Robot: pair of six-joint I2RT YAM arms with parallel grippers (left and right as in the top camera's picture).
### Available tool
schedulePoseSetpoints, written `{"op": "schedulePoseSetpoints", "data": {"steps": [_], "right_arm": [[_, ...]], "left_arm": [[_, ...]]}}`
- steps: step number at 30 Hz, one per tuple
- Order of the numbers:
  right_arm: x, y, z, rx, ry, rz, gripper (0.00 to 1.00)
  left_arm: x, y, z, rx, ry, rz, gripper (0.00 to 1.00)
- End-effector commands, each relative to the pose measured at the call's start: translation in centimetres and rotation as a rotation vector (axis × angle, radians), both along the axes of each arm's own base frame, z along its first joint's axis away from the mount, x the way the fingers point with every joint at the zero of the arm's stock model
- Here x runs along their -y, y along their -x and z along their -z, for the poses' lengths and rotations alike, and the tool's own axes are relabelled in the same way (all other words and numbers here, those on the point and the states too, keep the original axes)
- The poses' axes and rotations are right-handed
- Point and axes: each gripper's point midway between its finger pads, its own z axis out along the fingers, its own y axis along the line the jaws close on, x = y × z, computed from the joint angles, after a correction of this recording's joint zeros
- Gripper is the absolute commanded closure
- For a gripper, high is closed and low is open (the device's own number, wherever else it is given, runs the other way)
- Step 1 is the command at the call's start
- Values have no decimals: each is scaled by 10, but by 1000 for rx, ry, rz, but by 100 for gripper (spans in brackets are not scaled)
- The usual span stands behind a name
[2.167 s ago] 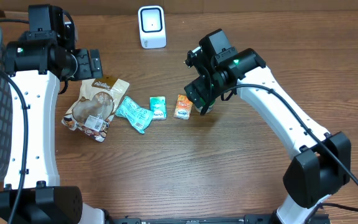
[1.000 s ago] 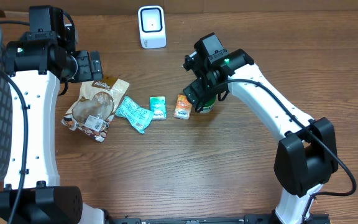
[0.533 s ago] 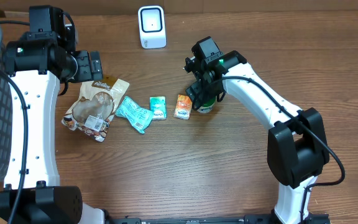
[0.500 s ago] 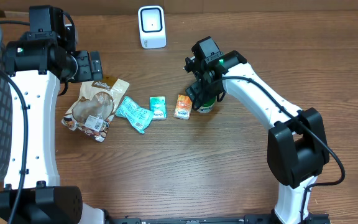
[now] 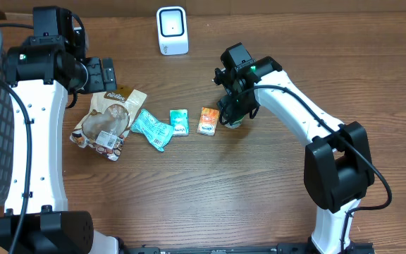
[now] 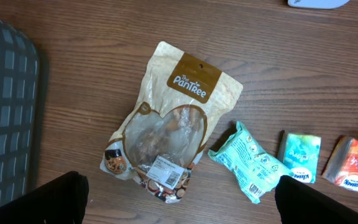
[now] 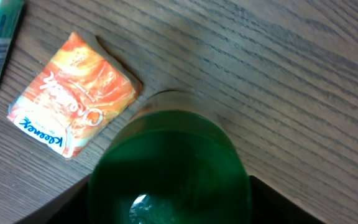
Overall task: Scan the item barcode
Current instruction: 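Lower the right gripper and grasp the green-lidded jar, then lift the jar and hold it in front of the scanner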
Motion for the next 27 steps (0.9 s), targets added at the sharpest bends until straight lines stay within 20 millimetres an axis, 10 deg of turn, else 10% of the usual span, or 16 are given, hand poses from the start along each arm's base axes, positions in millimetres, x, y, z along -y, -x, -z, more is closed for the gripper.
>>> {"op": "schedulePoseSetpoints", "data": {"steps": [1, 16, 27], "right_arm": [[4, 0, 8, -19, 6, 41, 39], [-5, -1, -12, -38, -51, 112, 60], [-79, 2, -186, -112, -707, -20, 68]], "left_arm": [[1, 0, -9, 27, 15, -9, 0], [1, 0, -9, 27, 15, -8, 1], [1, 0, -9, 28, 15, -8, 0]]}}
